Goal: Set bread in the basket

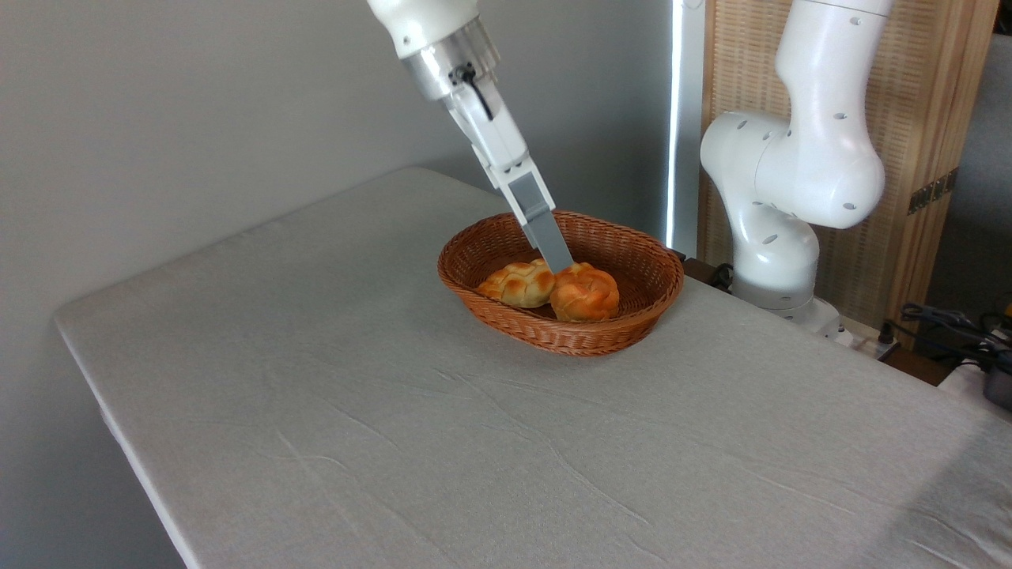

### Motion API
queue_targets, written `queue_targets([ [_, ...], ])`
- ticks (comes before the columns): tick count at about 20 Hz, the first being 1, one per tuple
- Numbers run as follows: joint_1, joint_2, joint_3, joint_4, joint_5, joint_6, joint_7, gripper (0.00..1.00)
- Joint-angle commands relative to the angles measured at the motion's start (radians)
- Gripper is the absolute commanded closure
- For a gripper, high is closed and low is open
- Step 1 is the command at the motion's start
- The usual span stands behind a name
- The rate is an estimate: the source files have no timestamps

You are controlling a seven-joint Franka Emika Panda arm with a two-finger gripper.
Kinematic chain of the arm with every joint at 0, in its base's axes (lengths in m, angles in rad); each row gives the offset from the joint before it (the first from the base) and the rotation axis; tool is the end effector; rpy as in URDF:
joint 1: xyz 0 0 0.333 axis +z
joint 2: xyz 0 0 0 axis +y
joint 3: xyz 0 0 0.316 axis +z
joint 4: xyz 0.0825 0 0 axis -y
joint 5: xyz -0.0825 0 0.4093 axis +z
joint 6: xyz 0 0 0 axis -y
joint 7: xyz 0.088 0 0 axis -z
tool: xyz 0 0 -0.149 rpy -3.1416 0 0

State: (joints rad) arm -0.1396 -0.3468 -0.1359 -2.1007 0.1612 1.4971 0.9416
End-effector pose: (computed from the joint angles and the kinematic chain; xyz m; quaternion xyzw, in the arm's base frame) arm 0.4248 -0.0986 0.5000 -0.8106 0.5618 0.1560 0.0546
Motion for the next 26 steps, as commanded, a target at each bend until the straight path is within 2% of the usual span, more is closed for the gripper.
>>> queue_targets([
  [1, 0.011, 0.063, 0.051, 0.132, -0.012, 0.012, 0.019, 0.0],
  [3, 0.011, 0.145, 0.096, 0.264, -0.044, 0.012, 0.003, 0.0],
  [6, 0.012, 0.267, 0.174, 0.45, -0.187, 0.012, -0.029, 0.0],
  [8, 0.012, 0.301, 0.196, 0.496, -0.222, 0.014, -0.085, 0.0],
  [10, 0.012, 0.311, 0.205, 0.511, -0.233, 0.035, -0.163, 0.0],
  [12, 0.009, 0.31, 0.205, 0.507, -0.235, 0.121, -0.219, 0.0],
  [15, 0.006, 0.313, 0.203, 0.505, -0.232, 0.164, -0.221, 0.0],
  [26, -0.005, 0.319, 0.212, 0.49, -0.216, 0.101, -0.207, 0.0],
])
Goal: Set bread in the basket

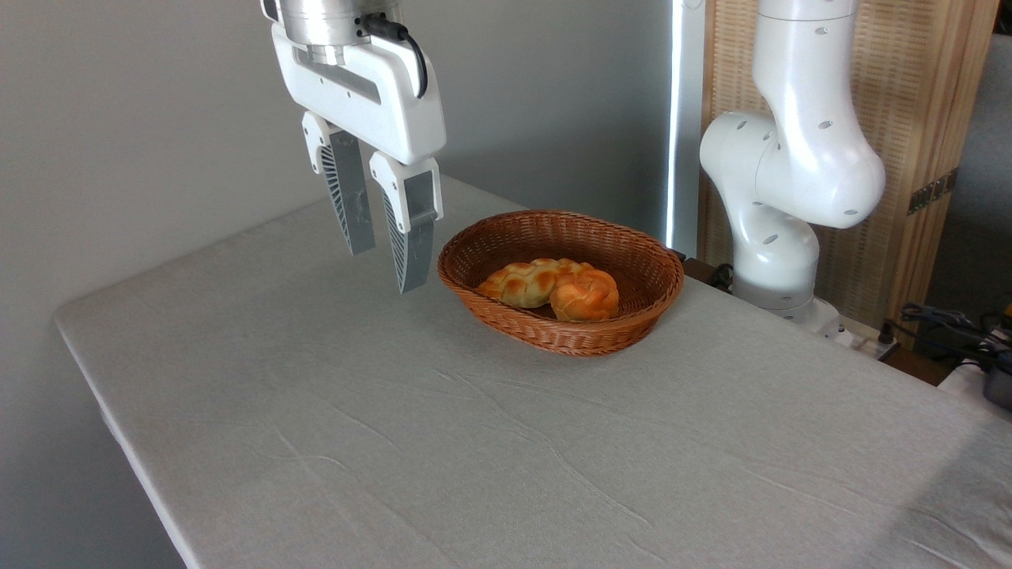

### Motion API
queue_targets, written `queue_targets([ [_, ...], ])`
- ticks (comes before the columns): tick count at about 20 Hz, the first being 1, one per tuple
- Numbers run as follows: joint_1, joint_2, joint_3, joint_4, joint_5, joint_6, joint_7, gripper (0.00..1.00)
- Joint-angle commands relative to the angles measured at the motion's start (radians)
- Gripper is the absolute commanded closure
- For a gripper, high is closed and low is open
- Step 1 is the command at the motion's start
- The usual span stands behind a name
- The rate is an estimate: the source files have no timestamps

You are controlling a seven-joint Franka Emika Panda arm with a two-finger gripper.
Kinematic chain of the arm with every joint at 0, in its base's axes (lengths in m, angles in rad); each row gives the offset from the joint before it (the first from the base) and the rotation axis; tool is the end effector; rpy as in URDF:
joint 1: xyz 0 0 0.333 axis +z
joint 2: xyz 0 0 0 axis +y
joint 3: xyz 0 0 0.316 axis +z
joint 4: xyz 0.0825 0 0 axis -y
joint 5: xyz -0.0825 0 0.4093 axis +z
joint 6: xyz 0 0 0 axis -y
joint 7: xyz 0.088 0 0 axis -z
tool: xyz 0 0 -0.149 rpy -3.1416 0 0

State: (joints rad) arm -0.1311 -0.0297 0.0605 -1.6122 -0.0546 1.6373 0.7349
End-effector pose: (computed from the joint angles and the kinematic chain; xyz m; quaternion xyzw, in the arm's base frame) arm 0.5774 -0.0482 0.5853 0.9197 -0.3907 0.0350 0.0177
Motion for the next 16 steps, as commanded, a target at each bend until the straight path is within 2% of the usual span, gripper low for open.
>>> queue_targets([
  [1, -0.013, 0.002, 0.016, 0.0, 0.001, -0.045, 0.0, 0.0],
  [8, -0.002, 0.004, 0.004, 0.0, 0.004, -0.065, 0.024, 0.0],
  [10, -0.002, 0.005, 0.001, 0.0, 0.051, -0.077, 0.032, 0.0],
  [13, -0.001, 0.005, -0.007, 0.0, 0.055, -0.086, 0.028, 0.0],
  [16, 0.036, 0.013, -0.056, 0.002, 0.059, -0.086, 0.026, 0.0],
])
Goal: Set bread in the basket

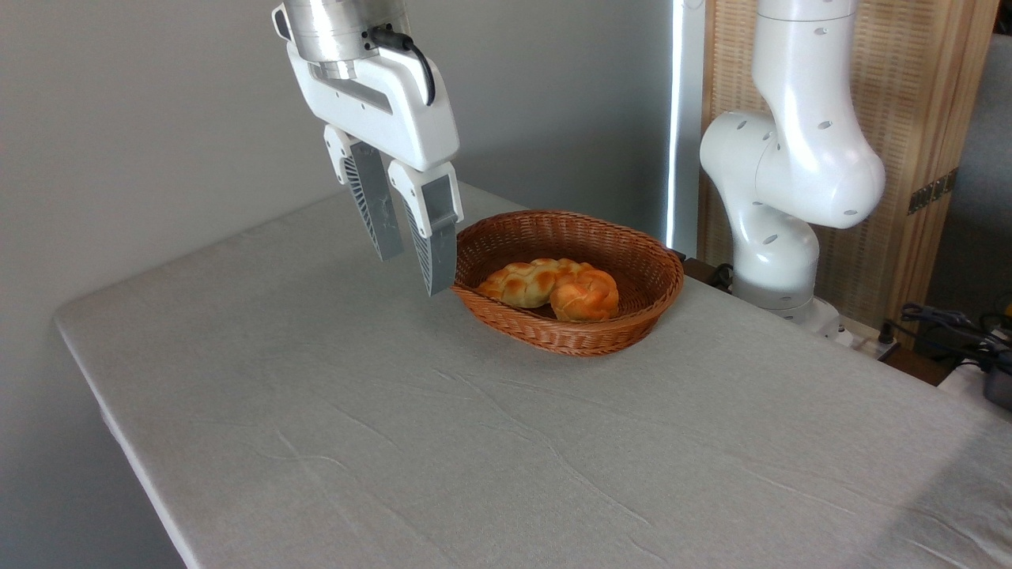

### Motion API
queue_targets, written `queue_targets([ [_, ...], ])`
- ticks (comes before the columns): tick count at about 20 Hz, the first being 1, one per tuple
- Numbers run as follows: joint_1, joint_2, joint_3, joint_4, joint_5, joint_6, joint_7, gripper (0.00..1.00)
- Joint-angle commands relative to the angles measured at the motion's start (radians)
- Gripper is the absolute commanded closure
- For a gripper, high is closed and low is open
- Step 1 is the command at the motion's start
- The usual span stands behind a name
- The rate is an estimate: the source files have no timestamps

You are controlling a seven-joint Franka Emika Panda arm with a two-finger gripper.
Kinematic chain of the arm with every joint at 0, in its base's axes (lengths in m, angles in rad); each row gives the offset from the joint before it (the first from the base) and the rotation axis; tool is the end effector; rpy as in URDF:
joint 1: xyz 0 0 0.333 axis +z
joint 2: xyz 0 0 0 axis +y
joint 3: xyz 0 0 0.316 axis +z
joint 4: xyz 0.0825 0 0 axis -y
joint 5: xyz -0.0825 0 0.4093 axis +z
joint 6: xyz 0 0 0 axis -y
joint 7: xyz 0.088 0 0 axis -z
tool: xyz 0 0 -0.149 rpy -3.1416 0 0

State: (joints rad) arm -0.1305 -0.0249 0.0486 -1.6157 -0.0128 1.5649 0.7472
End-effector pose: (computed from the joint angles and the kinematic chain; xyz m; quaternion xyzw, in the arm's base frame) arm 0.5676 -0.0482 0.5740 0.9152 -0.4027 -0.0100 0.0109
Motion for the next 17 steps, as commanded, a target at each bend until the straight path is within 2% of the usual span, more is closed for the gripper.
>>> queue_targets([
  [1, 0.037, 0.006, -0.044, 0.005, 0.017, -0.014, 0.014, 0.0],
  [11, 0.04, 0.006, -0.036, 0.013, 0.01, 0.004, 0.006, 0.0],
  [14, 0.063, 0.005, -0.035, 0.019, -0.009, 0.004, 0.006, 0.0],
  [17, 0.066, 0.005, -0.033, 0.019, -0.025, 0.012, 0.004, 0.0],
])
